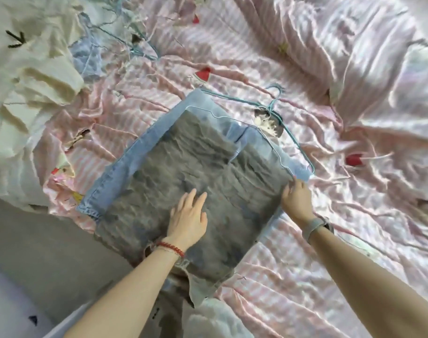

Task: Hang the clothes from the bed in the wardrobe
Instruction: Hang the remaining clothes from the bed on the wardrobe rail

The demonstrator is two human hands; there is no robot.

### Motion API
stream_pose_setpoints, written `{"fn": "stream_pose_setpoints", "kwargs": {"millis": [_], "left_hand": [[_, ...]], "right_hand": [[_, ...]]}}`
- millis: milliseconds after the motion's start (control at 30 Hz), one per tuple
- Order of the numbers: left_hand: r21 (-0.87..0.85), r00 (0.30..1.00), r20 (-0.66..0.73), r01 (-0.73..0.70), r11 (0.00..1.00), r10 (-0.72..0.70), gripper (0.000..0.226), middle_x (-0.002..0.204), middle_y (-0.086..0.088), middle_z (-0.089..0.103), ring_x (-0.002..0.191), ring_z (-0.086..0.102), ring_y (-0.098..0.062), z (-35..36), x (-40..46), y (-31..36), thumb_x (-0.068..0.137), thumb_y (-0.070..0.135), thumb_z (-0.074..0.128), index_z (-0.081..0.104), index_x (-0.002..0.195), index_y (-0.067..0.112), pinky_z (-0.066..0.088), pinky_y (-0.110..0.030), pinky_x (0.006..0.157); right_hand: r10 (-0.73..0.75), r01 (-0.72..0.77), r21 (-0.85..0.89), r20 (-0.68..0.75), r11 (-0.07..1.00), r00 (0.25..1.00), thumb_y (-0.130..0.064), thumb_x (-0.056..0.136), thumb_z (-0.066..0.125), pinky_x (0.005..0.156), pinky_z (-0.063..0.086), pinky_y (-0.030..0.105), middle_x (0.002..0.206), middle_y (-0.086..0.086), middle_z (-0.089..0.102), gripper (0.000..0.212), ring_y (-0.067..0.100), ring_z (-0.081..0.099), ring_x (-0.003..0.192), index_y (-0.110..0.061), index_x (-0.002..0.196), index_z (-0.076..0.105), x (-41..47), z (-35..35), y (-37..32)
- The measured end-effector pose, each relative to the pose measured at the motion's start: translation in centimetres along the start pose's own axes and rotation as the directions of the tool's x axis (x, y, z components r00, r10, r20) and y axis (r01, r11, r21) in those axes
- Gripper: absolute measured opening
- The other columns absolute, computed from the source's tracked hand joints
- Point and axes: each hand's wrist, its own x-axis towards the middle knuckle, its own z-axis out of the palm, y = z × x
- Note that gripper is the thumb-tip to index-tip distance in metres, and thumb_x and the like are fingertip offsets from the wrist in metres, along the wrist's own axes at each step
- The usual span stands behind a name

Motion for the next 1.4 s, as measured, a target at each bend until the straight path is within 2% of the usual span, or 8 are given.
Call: {"fn": "stream_pose_setpoints", "kwargs": {"millis": [200, 400, 567, 733, 933, 1067, 1233, 1400], "left_hand": [[0.143, 0.975, 0.222, -0.019, 0.990, -0.014, 0.062, 0.155, 0.003, -0.016, 0.142, -0.013, -0.020, 3.2, 3.0, 0.5, 0.096, 0.032, 0.037, 0.002, 0.147, 0.032, 0.010, -0.049, 0.113], [0.110, 0.964, 0.265, -0.052, 0.993, 0.021, 0.058, 0.156, 0.007, -0.008, 0.142, -0.007, -0.016, 2.4, 3.3, -0.4, 0.096, 0.028, 0.038, 0.011, 0.146, 0.034, 0.018, -0.046, 0.110], [0.074, 0.993, -0.068, -0.088, 0.993, 0.093, 0.036, 0.132, -0.009, 0.039, 0.123, 0.037, -0.027, -1.7, 5.9, 1.1, 0.092, 0.021, 0.047, 0.046, 0.127, 0.012, 0.036, -0.040, 0.098], [0.118, 0.880, -0.426, -0.175, 0.977, 0.210, 0.056, 0.149, -0.018, 0.022, 0.136, 0.021, -0.033, -8.1, 10.6, 3.9, 0.092, 0.022, 0.048, 0.027, 0.143, 0.011, 0.019, -0.044, 0.109], [0.274, 0.937, -0.251, -0.170, 0.947, 0.241, 0.059, 0.157, -0.001, 0.002, 0.142, -0.012, -0.023, -13.2, 13.7, 4.5, 0.097, 0.044, 0.029, 0.003, 0.147, 0.028, -0.011, -0.050, 0.110], [0.311, 0.881, -0.312, -0.259, 0.914, 0.356, 0.031, 0.112, -0.008, 0.063, 0.115, 0.041, -0.029, -14.3, 12.7, 3.6, 0.097, 0.035, 0.040, 0.055, 0.116, 0.015, 0.023, -0.040, 0.096], [0.303, 0.799, -0.472, -0.248, 0.920, 0.371, 0.026, 0.074, -0.022, 0.063, 0.079, 0.057, -0.038, -15.2, 7.4, 0.4, 0.092, 0.028, 0.055, 0.066, 0.085, 0.006, 0.042, -0.042, 0.065], [0.145, 0.792, -0.603, -0.006, 0.989, 0.093, 0.026, 0.065, -0.019, 0.060, 0.064, 0.057, -0.038, -14.0, -1.3, -4.8, 0.090, 0.031, 0.058, 0.067, 0.079, 0.009, 0.035, -0.034, 0.052]], "right_hand": [[0.003, -0.003, -0.023, 0.015, 1.000, 1.000, -0.010, 0.089, 0.042, 0.092, 0.035, 0.043, 0.118, 0.029, 0.051, 0.030, 0.040, 0.046, 0.111, 0.005, 0.114, 0.050, 5.1, 1.0, 1.3], [0.126, -0.123, 0.087, -0.024, 0.989, 0.992, -0.023, 0.089, 0.041, 0.095, 0.038, 0.044, 0.115, 0.020, 0.051, 0.029, 0.033, 0.044, 0.115, -0.011, 0.107, 0.060, 5.1, 2.0, 0.9], [0.184, -0.148, 0.258, -0.121, 0.955, 0.975, -0.029, 0.090, 0.041, 0.069, 0.036, 0.036, 0.069, 0.012, 0.051, 0.039, 0.034, 0.051, 0.080, -0.012, 0.055, 0.037, 4.0, 1.6, 0.1], [0.031, 0.076, 0.366, -0.277, 0.928, 0.960, -0.031, 0.090, 0.053, 0.056, 0.018, 0.028, 0.058, -0.002, 0.036, 0.041, 0.023, 0.038, 0.058, -0.018, 0.059, 0.029, 1.0, 0.4, -0.1], [-0.062, 0.211, 0.364, -0.381, 0.907, 0.923, -0.026, 0.082, 0.066, 0.054, 0.027, 0.030, 0.048, -0.006, 0.030, 0.043, 0.023, 0.035, 0.049, -0.015, 0.057, 0.033, -1.4, -1.5, -0.3], [-0.081, 0.214, 0.341, -0.365, 0.915, 0.927, -0.029, 0.082, 0.066, 0.054, 0.027, 0.031, 0.048, -0.009, 0.028, 0.047, 0.024, 0.034, 0.049, -0.017, 0.056, 0.029, -2.0, -1.9, -0.2], [-0.137, 0.223, 0.256, -0.314, 0.941, 0.939, -0.035, 0.085, 0.060, 0.060, 0.029, 0.031, 0.060, -0.001, 0.046, 0.035, 0.023, 0.041, 0.059, -0.019, 0.062, 0.039, -2.2, -2.3, -1.2], [-0.359, 0.420, 0.186, -0.288, 0.888, 0.888, -0.028, 0.088, 0.058, 0.073, 0.038, 0.041, 0.079, 0.015, 0.058, 0.029, 0.033, 0.053, 0.077, -0.001, 0.078, 0.056, -3.5, -2.4, -6.4]]}}
